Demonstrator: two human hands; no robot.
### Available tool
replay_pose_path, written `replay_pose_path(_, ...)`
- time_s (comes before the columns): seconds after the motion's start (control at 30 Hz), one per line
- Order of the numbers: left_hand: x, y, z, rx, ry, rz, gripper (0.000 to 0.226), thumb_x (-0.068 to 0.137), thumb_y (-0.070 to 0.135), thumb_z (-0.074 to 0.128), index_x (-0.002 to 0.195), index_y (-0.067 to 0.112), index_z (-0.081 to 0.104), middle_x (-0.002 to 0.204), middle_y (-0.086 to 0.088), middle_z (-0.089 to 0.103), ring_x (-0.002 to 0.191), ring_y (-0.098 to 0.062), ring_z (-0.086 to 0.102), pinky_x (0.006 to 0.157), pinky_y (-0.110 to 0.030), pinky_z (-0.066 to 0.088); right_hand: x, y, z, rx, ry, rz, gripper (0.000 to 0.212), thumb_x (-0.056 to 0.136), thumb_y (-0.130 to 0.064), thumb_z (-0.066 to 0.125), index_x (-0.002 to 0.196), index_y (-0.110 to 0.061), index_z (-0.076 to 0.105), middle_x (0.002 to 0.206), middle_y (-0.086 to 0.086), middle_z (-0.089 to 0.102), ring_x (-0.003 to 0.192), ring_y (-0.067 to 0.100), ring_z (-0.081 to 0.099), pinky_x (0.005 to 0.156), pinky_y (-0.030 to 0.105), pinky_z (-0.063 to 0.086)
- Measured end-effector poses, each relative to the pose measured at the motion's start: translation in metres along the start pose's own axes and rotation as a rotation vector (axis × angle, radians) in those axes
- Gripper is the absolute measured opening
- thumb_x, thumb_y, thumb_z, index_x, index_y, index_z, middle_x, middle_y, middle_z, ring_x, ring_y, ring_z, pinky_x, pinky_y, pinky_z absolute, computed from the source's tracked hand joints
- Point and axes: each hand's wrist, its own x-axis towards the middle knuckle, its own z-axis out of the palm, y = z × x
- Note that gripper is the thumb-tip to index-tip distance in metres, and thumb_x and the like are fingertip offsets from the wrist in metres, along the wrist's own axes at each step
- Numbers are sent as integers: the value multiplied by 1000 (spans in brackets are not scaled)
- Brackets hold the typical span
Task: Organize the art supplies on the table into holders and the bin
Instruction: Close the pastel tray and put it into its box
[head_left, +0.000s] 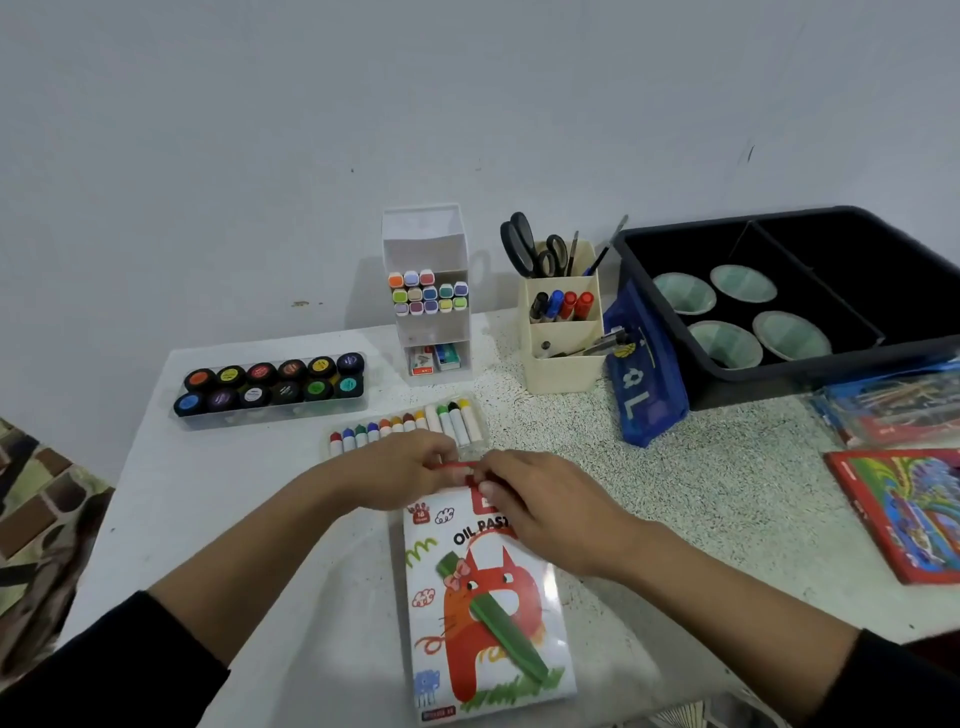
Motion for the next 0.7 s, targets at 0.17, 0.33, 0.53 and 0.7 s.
replay_pose_path(0.17, -19, 19, -21, -431, 94, -51, 25, 99, 36, 57, 102, 12, 60, 87, -5, 77, 77, -19, 76, 62, -28, 59, 15, -7, -24, 55, -27, 0, 16, 105, -33, 45, 105, -21, 56, 98, 0, 69, 80, 23, 61, 69, 32, 36)
replay_pose_path(0.33, -22, 25, -21, -465, 246, 51, 17, 98, 34, 59, 103, 18, 60, 90, -1, 77, 77, -19, 76, 60, -28, 58, 22, -1, -31, -136, -61, 45, 25, 106, -37, 37, 109, -24, 58, 99, -11, 44, 102, 14, 41, 89, 40, 31)
replay_pose_path(0.53, -15, 23, -9, -365, 232, 190, 18, 86, 36, 73, 94, 21, 76, 88, 8, 77, 83, -13, 74, 73, -38, 63, 12, 16, -30, -145, -37, 155, 30, 106, -43, 37, 113, -24, 59, 100, -8, 51, 103, 15, 49, 91, 41, 33)
replay_pose_path(0.7, 1, 27, 5, -182, 233, 296, 23, 81, 49, 75, 92, 29, 76, 93, 13, 72, 85, -6, 72, 77, -32, 62, -3, 31, -28, -100, 81, 134, 19, 105, -37, 43, 112, -28, 58, 105, -12, 65, 101, 10, 52, 92, 39, 32)
